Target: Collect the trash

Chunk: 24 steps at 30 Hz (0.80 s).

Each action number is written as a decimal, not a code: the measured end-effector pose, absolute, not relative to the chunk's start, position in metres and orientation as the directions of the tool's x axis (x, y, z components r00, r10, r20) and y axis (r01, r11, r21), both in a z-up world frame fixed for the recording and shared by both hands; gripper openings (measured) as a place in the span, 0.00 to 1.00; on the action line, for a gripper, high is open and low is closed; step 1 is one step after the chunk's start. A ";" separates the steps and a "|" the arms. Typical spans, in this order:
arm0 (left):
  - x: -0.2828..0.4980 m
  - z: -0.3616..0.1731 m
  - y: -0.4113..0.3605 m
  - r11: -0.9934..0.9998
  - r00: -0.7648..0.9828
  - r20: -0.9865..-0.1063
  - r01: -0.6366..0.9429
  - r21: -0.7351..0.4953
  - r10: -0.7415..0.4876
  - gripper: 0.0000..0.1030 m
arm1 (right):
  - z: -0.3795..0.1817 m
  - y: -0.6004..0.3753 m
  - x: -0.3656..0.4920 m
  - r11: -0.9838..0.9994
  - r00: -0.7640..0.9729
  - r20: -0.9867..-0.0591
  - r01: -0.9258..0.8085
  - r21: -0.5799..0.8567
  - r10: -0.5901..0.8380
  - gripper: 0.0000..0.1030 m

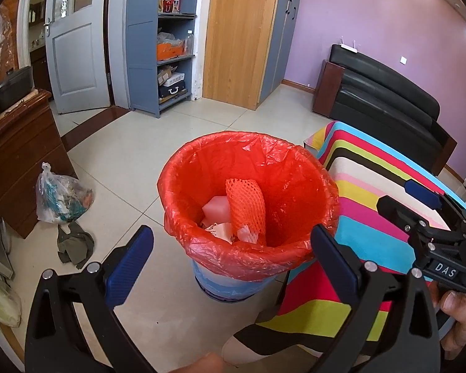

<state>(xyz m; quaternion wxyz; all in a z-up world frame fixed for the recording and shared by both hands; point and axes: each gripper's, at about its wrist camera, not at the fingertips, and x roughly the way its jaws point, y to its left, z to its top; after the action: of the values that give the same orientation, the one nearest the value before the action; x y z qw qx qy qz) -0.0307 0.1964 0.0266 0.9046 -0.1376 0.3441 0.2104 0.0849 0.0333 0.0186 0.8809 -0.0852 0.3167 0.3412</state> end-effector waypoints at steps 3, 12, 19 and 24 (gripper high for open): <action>-0.030 0.026 0.196 0.872 0.674 -0.682 -0.477 -0.107 0.285 0.95 | 0.019 0.033 0.085 0.752 0.566 -0.617 -0.656 0.065 0.547 0.82; -0.028 0.025 0.192 0.877 0.674 -0.683 -0.470 -0.101 0.282 0.95 | 0.019 0.034 0.085 0.750 0.564 -0.617 -0.658 0.067 0.549 0.82; -0.028 0.025 0.191 0.877 0.675 -0.682 -0.470 -0.103 0.281 0.95 | 0.019 0.034 0.085 0.749 0.562 -0.619 -0.659 0.065 0.548 0.82; -0.026 0.026 0.191 0.877 0.678 -0.678 -0.469 -0.101 0.284 0.95 | 0.019 0.034 0.084 0.748 0.561 -0.620 -0.661 0.065 0.549 0.82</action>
<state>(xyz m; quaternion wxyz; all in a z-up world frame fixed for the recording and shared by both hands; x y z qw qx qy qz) -0.0263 0.1913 0.0257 0.9059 -0.1346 0.3436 0.2078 0.0845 0.0344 0.0185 0.8790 -0.0877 0.3182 0.3442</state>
